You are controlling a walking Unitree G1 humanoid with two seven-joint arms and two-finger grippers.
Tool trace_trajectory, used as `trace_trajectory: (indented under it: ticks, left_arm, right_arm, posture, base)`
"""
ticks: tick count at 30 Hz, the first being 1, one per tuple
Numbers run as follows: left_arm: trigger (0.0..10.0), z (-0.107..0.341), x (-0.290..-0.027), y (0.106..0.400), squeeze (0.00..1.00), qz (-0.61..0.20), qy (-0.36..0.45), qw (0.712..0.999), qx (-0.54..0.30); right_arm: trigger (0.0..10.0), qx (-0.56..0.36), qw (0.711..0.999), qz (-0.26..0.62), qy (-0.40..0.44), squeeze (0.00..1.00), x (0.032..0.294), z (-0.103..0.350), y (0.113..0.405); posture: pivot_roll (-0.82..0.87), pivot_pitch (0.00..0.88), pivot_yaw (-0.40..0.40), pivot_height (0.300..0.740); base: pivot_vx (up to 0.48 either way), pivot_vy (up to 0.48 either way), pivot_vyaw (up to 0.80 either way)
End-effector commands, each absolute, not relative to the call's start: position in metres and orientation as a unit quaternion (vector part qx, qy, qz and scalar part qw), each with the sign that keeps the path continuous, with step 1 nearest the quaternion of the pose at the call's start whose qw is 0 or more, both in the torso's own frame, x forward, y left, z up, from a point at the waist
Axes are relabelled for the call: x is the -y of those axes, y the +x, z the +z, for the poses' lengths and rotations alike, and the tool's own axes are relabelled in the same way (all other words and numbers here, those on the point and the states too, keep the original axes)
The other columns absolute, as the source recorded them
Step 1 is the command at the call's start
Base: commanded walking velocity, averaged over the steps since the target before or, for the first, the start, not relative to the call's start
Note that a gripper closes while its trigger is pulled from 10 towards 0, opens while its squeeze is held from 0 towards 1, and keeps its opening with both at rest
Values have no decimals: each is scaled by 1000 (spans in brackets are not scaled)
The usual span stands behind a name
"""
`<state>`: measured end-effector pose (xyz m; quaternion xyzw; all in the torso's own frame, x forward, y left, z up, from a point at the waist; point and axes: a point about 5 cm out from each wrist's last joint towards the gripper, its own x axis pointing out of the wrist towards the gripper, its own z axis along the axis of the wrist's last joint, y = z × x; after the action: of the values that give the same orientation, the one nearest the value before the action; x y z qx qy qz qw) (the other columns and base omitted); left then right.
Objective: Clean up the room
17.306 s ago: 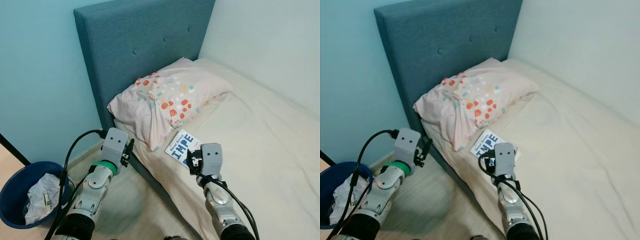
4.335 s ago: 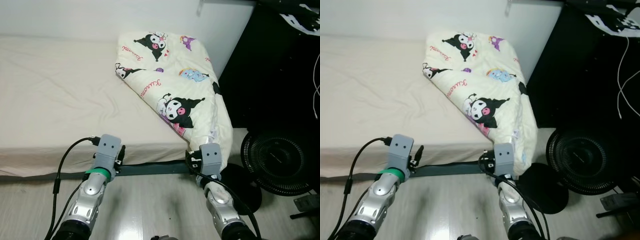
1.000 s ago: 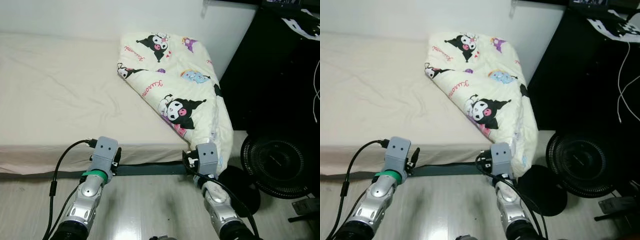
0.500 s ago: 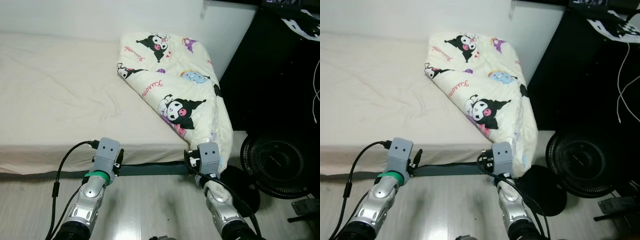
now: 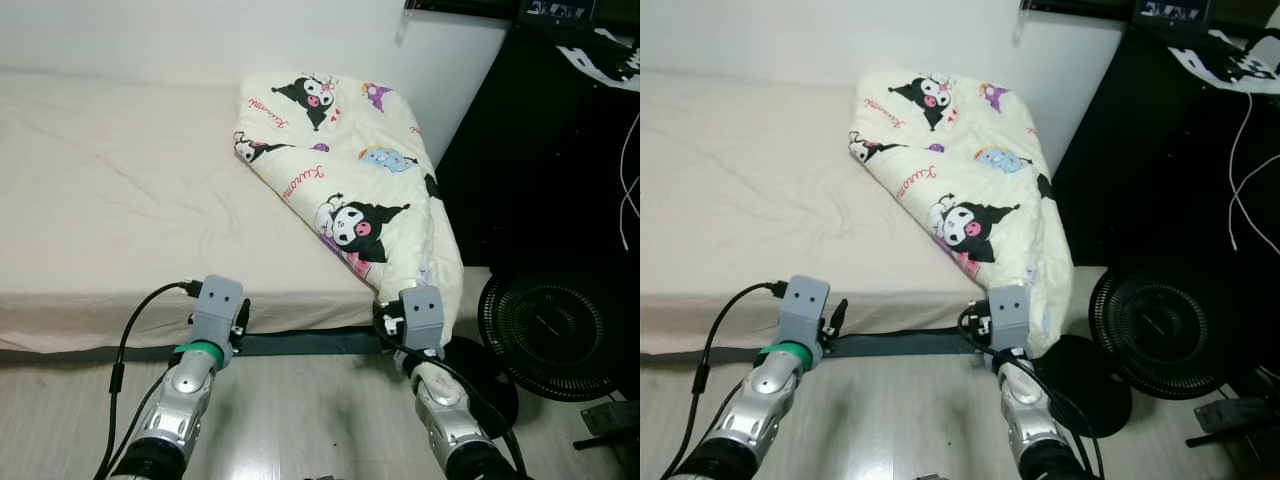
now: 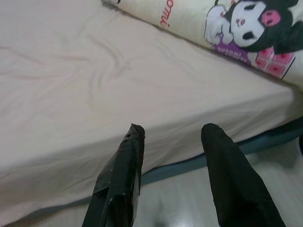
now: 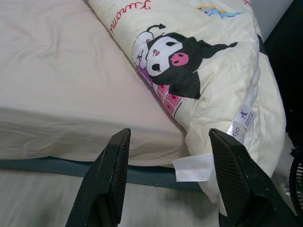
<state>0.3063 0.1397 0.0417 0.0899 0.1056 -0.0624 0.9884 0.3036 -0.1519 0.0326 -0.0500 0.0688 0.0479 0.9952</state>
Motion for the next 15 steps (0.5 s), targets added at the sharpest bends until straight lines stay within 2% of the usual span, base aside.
trace_trajectory:
  ticks: [1, 8, 15]
  left_arm:
    - [10000, 37, -137, 303, 0, -68, 92, 987, -114]
    - [10000, 32, -138, 300, 0, -62, 89, 987, -119]
    - [10000, 34, -142, 300, 0, -63, 95, 987, -115]
  right_arm:
    - [10000, -79, 994, 43, -57, 0, 159, 29, 300]
    - [10000, -85, 993, 42, -64, 0, 165, 27, 299]
    - [10000, -78, 995, 44, -54, 0, 156, 30, 303]
  posture:
    - [25, 2, -42, 740]
    - [32, 8, -39, 740]
    - [39, 9, -32, 740]
  base:
    - [0, 0, 0]
    - [0, 0, 0]
    - [0, 0, 0]
